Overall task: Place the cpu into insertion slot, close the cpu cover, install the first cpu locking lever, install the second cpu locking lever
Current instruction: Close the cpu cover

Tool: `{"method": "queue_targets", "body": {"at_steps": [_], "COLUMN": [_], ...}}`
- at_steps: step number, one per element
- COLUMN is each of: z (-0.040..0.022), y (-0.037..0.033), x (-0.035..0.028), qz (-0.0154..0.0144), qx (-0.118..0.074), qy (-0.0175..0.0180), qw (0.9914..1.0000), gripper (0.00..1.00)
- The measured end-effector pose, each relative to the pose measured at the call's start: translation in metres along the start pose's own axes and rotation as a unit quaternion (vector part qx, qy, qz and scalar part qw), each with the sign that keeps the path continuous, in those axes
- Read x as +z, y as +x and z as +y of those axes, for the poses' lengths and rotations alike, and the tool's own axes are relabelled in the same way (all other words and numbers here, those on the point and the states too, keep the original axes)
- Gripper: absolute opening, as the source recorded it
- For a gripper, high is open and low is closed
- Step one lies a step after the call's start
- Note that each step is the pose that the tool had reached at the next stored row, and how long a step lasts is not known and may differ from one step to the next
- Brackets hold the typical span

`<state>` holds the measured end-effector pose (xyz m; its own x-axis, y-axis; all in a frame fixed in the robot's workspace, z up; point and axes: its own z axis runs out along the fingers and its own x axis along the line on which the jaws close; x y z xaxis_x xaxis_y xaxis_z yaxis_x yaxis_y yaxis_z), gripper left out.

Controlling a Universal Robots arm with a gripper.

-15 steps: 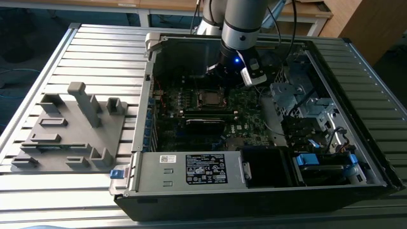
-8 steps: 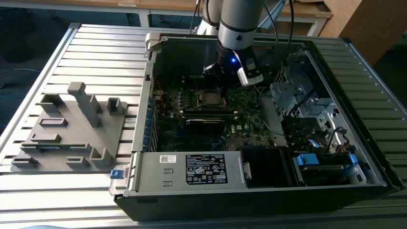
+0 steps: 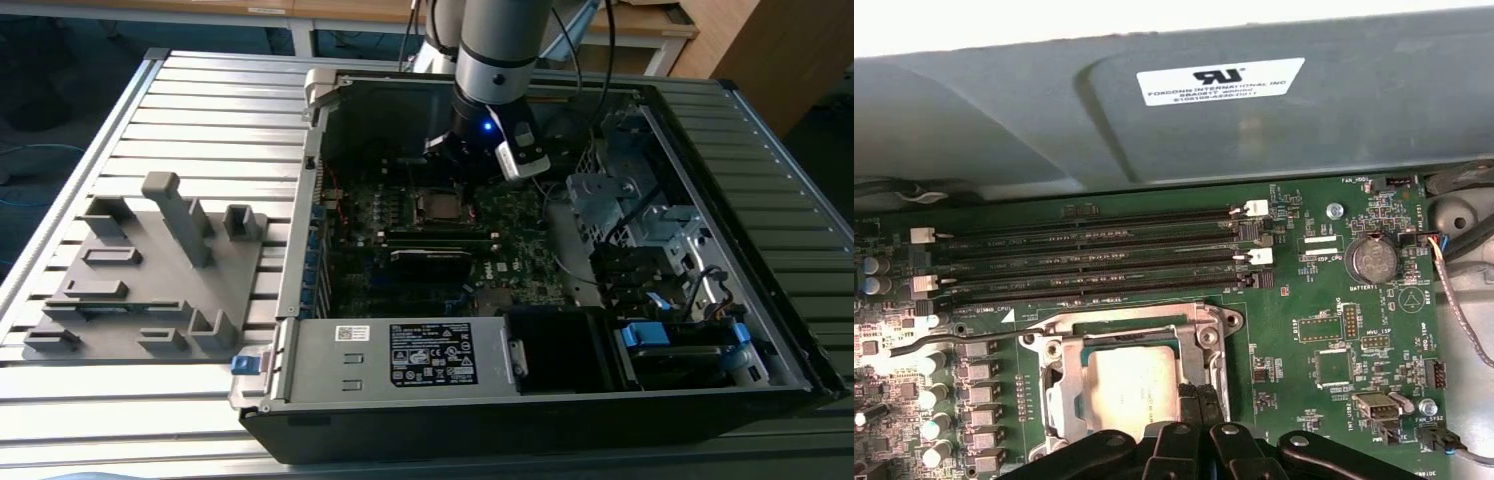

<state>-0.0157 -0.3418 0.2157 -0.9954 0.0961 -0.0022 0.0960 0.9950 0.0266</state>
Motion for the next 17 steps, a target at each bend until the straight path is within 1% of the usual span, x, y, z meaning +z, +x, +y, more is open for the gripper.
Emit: {"method": "queue_targets", "body": {"at_steps": [17], "z": [-0.0003], "y": [0.0027], "x": [0.0], "qz": [0.0], "qx": [0.0], "qy": [0.0], "qw": [1.0], "gripper": [0.1]}}
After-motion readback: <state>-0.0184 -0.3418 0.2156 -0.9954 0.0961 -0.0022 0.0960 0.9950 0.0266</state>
